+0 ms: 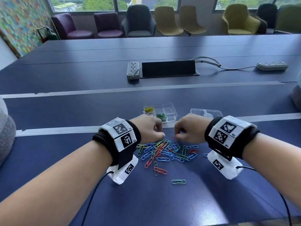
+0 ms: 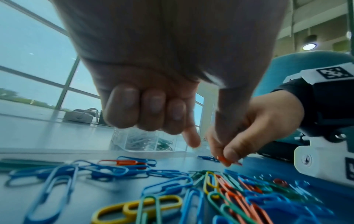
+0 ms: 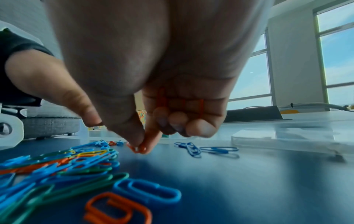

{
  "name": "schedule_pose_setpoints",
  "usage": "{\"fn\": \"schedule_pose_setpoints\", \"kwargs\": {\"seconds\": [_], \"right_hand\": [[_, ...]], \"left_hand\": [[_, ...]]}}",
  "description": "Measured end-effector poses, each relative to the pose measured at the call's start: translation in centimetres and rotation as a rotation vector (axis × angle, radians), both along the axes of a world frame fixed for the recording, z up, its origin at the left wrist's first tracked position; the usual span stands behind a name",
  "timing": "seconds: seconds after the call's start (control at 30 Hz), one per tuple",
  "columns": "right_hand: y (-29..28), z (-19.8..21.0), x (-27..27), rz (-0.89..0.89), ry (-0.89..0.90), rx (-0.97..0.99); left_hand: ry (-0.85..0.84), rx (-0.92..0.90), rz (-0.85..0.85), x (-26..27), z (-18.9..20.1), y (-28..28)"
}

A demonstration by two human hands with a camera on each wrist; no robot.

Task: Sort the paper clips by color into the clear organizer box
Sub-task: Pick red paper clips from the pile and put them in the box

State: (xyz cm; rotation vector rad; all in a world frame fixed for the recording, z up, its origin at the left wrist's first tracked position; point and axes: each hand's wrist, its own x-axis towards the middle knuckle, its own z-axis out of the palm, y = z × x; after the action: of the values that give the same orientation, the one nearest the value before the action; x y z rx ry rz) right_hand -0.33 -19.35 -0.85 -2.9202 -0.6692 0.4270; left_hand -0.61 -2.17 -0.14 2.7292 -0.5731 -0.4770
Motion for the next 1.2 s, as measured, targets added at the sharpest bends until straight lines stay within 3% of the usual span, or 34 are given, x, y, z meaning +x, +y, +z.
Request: {"fn": "schedule_pose_setpoints", "kwargs": {"seconds": [0.3,0.5,0.9,1.07,1.2], "right_hand": [[-1.7,0.5,-0.8,-0.19,0.226,0.144],[-3.6,0.7,-1.6,-0.325,0.431,0.375],[-5.1,-0.4,-2.2,-0.571,0.548,0.504],[-5.0,-0.4,-2.1,-0.462,0.497,0.459],[-4.8,-0.2,-2.4,-0.204,0.265,0.155]], "left_hand": [[-0.001,0.104,-0.136,-0.6,-0.4,-0.4],[-0.054,0.118,-0.131,-0.4,-0.2,-0.3],[-0.066,0.196,-0.026,-0.4,-0.3,0.7],[-0.094,0.139,-0.022,-0.3,-0.6,0.9],[-0.078,0.104,-0.067,0.3,-0.8,1.2]]}}
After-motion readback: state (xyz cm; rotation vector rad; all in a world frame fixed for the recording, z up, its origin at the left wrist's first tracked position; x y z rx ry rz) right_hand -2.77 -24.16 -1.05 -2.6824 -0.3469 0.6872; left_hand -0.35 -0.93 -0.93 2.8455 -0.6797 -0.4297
